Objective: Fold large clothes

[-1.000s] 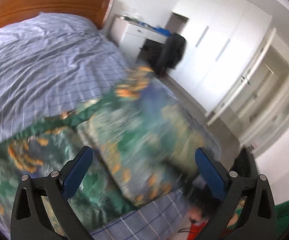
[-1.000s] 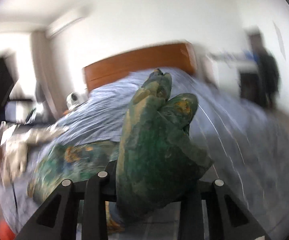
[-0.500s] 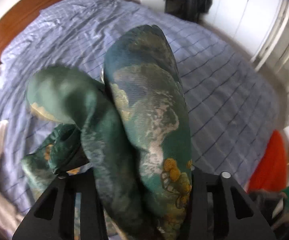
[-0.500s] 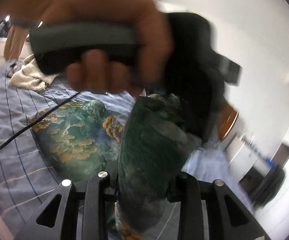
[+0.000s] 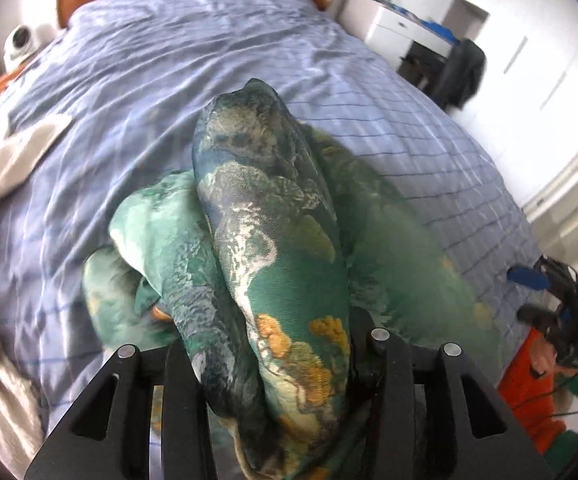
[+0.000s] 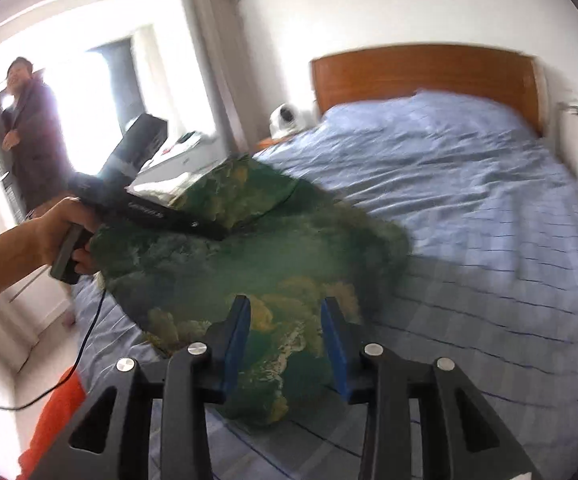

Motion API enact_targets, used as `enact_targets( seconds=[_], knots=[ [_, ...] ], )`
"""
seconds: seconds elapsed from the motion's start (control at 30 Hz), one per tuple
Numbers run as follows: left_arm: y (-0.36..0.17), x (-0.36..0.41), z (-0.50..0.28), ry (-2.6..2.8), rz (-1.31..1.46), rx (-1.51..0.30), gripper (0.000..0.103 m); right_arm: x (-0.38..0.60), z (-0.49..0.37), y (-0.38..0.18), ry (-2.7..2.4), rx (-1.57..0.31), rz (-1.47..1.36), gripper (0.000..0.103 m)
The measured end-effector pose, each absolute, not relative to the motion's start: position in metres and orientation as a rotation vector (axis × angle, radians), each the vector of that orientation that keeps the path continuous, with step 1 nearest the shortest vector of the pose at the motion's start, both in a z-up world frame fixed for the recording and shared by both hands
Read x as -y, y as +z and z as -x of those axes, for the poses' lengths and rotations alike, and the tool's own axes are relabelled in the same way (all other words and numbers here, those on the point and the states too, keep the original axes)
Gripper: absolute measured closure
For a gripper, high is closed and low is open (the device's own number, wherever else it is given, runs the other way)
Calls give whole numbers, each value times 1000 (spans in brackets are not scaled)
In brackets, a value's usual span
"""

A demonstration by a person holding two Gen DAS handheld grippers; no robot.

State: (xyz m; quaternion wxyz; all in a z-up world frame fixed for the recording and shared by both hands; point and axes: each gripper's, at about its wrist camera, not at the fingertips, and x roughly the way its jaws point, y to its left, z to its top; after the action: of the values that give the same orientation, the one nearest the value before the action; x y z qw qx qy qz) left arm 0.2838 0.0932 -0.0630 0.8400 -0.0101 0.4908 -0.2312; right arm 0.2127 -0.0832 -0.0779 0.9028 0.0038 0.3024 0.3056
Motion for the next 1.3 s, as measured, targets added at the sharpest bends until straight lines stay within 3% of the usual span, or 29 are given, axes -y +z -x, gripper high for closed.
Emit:
enact_targets(
  seconds=[0.2, 0.3, 0.5, 0.67, 0.77, 0.9, 1.0, 1.13, 1.3],
  knots=[
    [-122, -142, -280, -468, 250, -1102, 52, 13, -257, -165, 702, -949, 98, 69],
    [-147, -160, -275, -480, 377, -1080, 48, 15, -263, -189, 684, -955, 34, 69],
    [-154, -169, -273, -501, 450, -1048, 47, 7, -281, -145, 678, -1018, 33, 67],
    [-158, -177, -267, -517, 481, -1028, 46, -44, -346, -96, 738, -911, 28, 67],
    [-161, -183, -261, -524, 497, -1016, 46, -90, -403, -108, 844, -954, -48, 67],
    [-180, -193, -261, -485, 529, -1056, 51, -143, -446, -197, 832, -1197, 74, 70],
    [-188, -198, -267, -510, 575, -1060, 52, -142, -453, -212, 814, -1174, 51, 70],
    [-188, -200, -267, -521, 573, -1057, 51, -132, -447, -201, 818, -1172, 13, 70],
    [-187, -205, -262, -541, 592, -1025, 50, -96, -390, -142, 793, -1063, 68, 67]
  ],
)
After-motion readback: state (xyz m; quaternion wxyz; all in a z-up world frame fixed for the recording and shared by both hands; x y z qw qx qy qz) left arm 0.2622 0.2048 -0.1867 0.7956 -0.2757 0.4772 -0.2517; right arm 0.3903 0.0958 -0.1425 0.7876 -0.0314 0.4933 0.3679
